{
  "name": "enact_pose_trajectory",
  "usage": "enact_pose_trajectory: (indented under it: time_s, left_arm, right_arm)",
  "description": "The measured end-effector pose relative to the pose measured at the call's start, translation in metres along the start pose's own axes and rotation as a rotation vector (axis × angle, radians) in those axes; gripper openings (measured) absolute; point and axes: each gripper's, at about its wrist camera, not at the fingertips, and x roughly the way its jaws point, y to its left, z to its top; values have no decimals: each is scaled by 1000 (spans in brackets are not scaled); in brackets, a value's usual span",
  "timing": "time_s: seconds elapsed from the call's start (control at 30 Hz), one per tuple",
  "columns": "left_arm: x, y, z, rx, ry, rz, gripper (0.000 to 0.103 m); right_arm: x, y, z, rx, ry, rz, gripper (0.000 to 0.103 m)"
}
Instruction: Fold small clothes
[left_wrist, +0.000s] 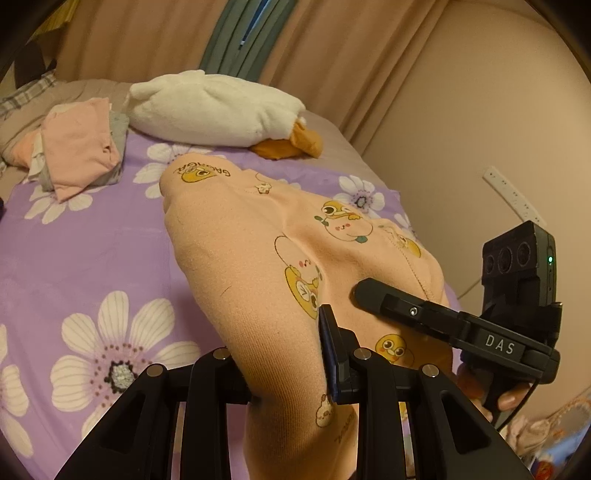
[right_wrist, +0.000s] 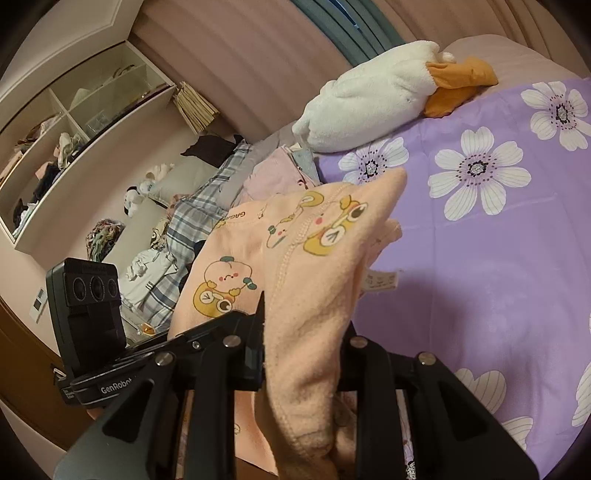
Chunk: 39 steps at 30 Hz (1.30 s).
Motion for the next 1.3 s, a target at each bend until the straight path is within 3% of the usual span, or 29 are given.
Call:
enact_pose_trajectory:
  time_s: [0.97, 1.3]
  left_arm:
    - [-4, -7, -4, 82, -35, 92, 27]
    - [6, -6, -7, 84, -11, 99, 27]
  right_arm:
    - [11, 19, -8, -73, -27, -50, 27]
    - [14, 20, -13, -76, -14, -84, 27]
